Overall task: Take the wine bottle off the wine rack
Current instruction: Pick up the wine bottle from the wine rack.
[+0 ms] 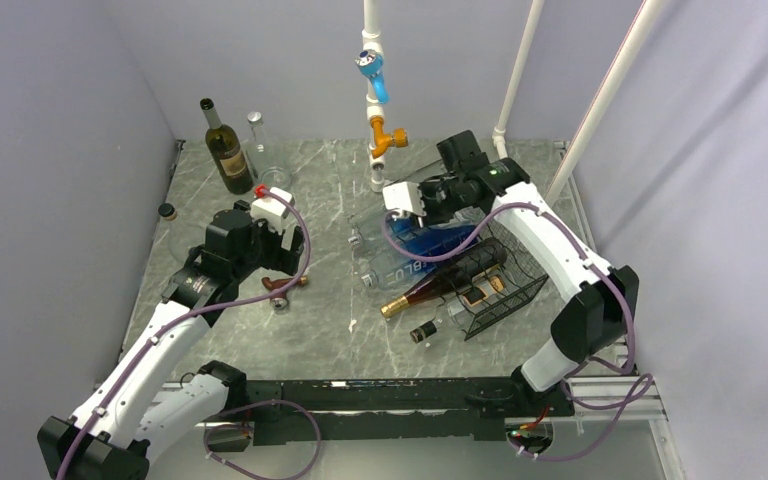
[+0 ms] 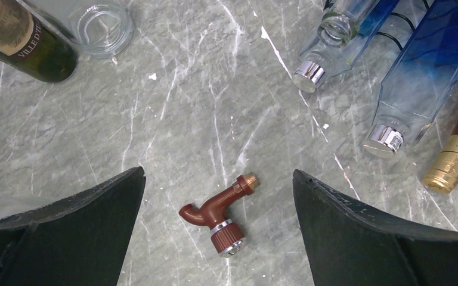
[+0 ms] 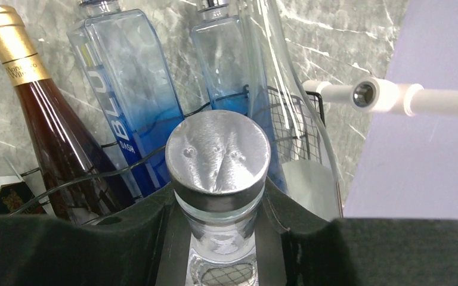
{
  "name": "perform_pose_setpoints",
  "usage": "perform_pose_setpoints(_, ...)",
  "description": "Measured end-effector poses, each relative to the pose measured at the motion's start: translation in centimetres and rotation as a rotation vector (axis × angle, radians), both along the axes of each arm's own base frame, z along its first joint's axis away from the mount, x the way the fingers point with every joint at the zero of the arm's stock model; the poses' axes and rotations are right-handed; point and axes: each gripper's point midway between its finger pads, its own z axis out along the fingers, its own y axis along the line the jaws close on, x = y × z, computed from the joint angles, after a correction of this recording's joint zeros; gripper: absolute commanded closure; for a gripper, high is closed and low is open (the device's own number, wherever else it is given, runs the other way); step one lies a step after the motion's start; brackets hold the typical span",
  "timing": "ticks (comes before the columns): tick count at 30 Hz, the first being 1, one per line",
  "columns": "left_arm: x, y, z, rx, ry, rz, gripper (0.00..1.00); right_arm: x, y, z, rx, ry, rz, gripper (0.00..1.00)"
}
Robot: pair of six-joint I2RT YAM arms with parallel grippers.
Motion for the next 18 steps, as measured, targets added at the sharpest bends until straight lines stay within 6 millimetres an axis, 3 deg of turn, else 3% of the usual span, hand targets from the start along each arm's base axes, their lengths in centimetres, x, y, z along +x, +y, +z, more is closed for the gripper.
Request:
perform_pose_setpoints(9,0.1,0.2,0.0,0.003,-0.001,0.008,0.0,0.1,-2.5,3.0,0.159,0.051,-0.086,1.0)
perform_pose_setpoints(18,0.1,0.2,0.0,0.004,-0.001,0.009,0.0,-0.6,-2.5,4.7,0.234,0.074,-0.091,1.0)
